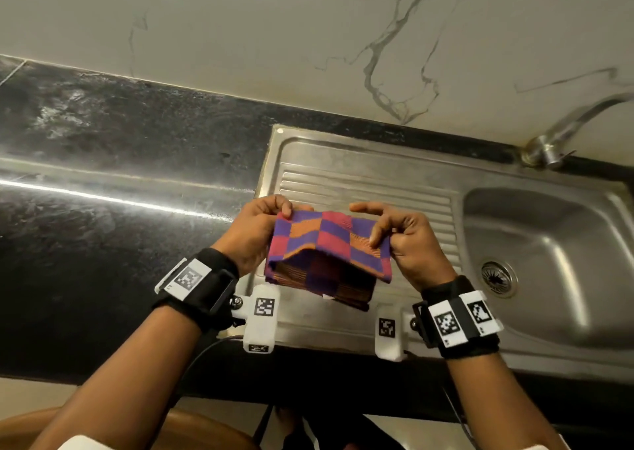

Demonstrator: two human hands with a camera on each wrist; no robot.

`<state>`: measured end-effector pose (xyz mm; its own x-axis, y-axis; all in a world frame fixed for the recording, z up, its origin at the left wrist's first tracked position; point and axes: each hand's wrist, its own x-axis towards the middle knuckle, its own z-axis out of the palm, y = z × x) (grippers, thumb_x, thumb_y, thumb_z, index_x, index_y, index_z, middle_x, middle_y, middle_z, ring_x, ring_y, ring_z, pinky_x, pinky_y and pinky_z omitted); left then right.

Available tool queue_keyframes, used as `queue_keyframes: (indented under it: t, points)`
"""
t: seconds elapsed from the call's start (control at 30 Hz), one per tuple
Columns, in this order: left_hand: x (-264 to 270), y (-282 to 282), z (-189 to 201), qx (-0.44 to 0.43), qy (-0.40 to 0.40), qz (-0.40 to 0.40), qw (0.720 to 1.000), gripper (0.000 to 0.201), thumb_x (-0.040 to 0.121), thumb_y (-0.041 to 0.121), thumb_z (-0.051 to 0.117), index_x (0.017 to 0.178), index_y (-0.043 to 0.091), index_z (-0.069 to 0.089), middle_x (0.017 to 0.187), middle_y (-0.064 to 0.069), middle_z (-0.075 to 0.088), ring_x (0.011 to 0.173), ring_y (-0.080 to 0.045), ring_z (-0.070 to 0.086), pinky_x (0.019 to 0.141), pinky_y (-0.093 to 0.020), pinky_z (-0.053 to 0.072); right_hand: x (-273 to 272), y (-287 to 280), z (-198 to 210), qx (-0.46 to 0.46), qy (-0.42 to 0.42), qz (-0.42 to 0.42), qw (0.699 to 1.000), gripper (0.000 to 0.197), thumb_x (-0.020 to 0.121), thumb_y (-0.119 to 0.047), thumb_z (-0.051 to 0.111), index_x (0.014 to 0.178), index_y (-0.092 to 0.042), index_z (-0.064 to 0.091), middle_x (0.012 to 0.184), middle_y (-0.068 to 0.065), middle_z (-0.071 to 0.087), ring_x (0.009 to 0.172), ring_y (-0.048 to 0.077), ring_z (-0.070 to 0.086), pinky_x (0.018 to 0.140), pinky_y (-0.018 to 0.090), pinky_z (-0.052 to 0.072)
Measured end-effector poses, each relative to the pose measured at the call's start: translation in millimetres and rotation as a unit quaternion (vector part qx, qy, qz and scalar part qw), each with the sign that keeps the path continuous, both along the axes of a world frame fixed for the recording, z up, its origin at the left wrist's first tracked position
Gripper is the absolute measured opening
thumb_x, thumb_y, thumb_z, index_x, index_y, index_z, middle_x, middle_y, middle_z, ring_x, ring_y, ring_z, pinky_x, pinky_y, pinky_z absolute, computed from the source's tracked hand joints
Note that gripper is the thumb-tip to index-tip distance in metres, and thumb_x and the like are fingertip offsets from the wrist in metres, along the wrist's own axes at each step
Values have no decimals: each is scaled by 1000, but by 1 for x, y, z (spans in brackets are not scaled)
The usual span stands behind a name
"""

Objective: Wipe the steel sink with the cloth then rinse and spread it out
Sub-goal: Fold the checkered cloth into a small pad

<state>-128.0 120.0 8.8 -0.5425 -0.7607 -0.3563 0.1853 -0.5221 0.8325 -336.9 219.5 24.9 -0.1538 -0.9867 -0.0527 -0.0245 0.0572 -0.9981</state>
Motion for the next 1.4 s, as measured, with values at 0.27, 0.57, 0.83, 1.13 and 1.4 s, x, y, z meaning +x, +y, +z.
queue_keyframes:
  t: [0.27, 0.57, 0.83, 1.13, 1.4]
  points:
    - [5, 8, 0, 123, 22, -88, 988, 58, 79, 56, 59, 122, 17, 56, 109, -17, 69, 89, -30, 69, 77, -42, 56, -10, 16, 6, -27, 135, -35, 990, 62, 58, 27, 35, 48, -24, 68, 109, -7, 65, 104, 3, 62, 82, 21, 53]
    - [-3, 28, 4, 36, -98, -128, 986, 34, 82, -11, 59, 115, -1, 59, 105, -19, 68, 81, -26, 69, 74, -37, 59, 0, 44, 16, 66, 215, -16, 974, 57, 72, 22, 50, 107, -19, 66, 105, -11, 63, 91, -24, 55, 95, 12, 45]
    - [-30, 48, 14, -8, -147, -110, 983, 27, 85, -3, 59, 108, 11, 52, 103, -22, 68, 82, -30, 70, 65, -39, 61, 32, 79, 23, 178, 372, 150, 898, 104, 73, -36, 64, 152, -26, -3, 160, -4, 14, 147, 11, 11, 122, 36, 2]
    - [-73, 81, 30, 33, -79, -120, 989, 28, 88, 2, 55, 116, 1, 51, 95, -17, 67, 78, -22, 70, 63, -32, 58, 49, 98, 2, 131, 430, -124, 885, 100, 78, -34, 72, 149, -40, 2, 138, -7, 52, 119, 16, 56, 95, 31, 49]
    - [-114, 99, 38, 66, -22, -173, 983, 34, 94, 31, 53, 115, 4, 58, 96, -13, 69, 80, -25, 71, 74, -38, 59, -1, 112, 3, 109, 379, -235, 889, 54, 85, -6, 59, 134, -27, 50, 109, 0, 70, 100, 16, 66, 81, 25, 51]
